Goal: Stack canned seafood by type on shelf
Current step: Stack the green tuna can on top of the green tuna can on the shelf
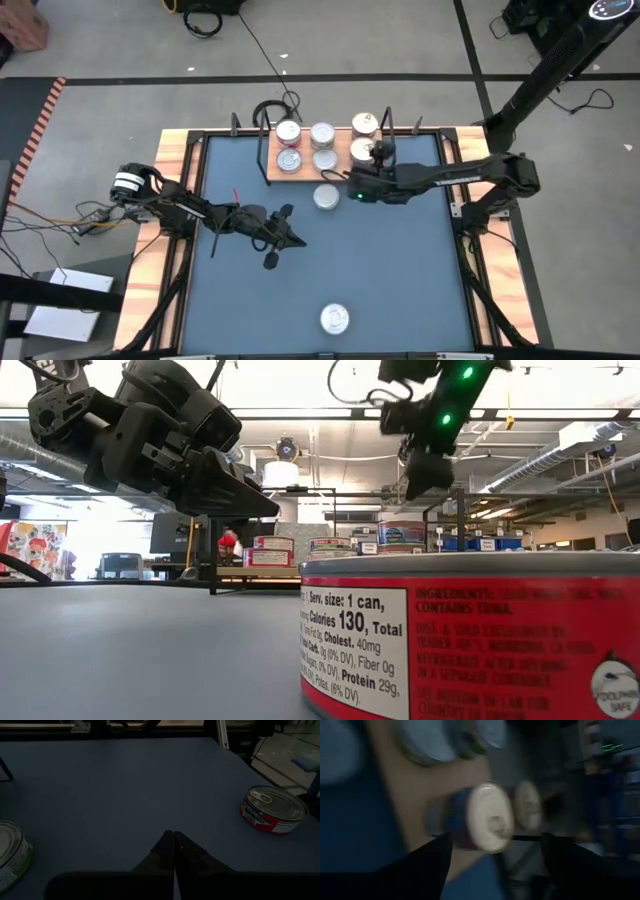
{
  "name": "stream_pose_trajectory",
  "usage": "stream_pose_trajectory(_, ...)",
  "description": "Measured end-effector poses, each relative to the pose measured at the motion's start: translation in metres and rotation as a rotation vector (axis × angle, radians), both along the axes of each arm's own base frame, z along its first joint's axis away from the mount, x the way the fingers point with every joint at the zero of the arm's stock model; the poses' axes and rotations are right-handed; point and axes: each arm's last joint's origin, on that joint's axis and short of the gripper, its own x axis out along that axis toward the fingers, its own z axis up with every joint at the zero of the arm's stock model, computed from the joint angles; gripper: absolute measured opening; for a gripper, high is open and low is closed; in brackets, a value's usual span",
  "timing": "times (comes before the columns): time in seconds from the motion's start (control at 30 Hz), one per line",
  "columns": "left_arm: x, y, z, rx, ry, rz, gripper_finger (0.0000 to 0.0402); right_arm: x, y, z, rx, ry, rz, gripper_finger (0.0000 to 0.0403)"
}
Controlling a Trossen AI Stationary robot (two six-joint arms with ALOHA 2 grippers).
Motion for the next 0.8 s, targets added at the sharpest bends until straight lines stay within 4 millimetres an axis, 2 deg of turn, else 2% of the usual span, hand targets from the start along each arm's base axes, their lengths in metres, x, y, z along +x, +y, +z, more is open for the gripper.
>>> stream_pose_trajectory(0.2,0.0,0.002,0.0,0.023,-0.002,0.058,0.0005,-0.008,0.03,0.009,0.357,-0.179,0.054,0.0262)
stream_pose_trajectory(0.4,0.009,0.007,0.003,0.095,0.035,0.091,0.0003,-0.005,0.061,0.003,0.6,-0.201,0.113,0.016)
stream_pose_trajectory(0.67,0.034,0.029,0.02,0.238,0.247,0.099,0.0002,-0.009,0.088,-0.007,0.63,-0.155,0.158,0.0022)
stream_pose_trajectory(0.73,0.039,0.037,0.024,0.254,0.257,0.113,0.0002,-0.014,0.091,-0.019,0.629,-0.128,0.153,0.0008)
stream_pose_trajectory(0.8,0.045,0.044,0.025,0.262,0.273,0.129,0.0005,-0.02,0.092,-0.033,0.637,-0.118,0.135,0.0012)
